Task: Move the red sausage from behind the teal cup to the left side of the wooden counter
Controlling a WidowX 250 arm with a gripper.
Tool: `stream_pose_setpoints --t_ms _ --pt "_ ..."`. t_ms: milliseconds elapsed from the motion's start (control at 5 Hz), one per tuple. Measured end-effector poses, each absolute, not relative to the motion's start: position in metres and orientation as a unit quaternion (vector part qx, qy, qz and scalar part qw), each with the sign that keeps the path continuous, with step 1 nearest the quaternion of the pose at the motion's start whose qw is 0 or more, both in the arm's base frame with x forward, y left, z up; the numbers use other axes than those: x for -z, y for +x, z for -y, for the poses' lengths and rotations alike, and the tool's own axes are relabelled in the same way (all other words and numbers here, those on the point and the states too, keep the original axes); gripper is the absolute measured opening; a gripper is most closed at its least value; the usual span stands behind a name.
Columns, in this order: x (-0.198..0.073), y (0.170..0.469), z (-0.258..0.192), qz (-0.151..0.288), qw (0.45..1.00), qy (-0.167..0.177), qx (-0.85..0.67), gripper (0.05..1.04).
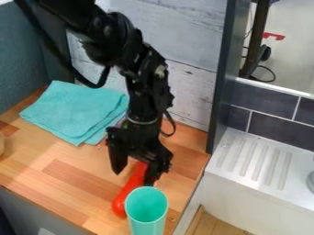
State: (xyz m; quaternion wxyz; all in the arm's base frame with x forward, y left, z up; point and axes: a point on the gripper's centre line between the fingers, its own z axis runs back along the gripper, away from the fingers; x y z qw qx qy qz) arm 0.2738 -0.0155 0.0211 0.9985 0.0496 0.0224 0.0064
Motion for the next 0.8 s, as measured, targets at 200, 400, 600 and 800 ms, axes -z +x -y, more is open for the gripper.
stream_pose_setpoints --t_ms 200,400,600,800 --pt "-0.0107 0.2691 0.0171 -0.04 0.998 0.051 -0.012 0.952" --pt "-0.0048 0.2671 0.0192 -0.04 0.998 0.043 -0.008 0.672" --pt "-0.0045 0.2678 0.0195 -0.036 0.999 0.04 -0.002 0.56" --pt "-0.0049 0.2659 0.0193 -0.033 0.999 0.036 0.009 0.56"
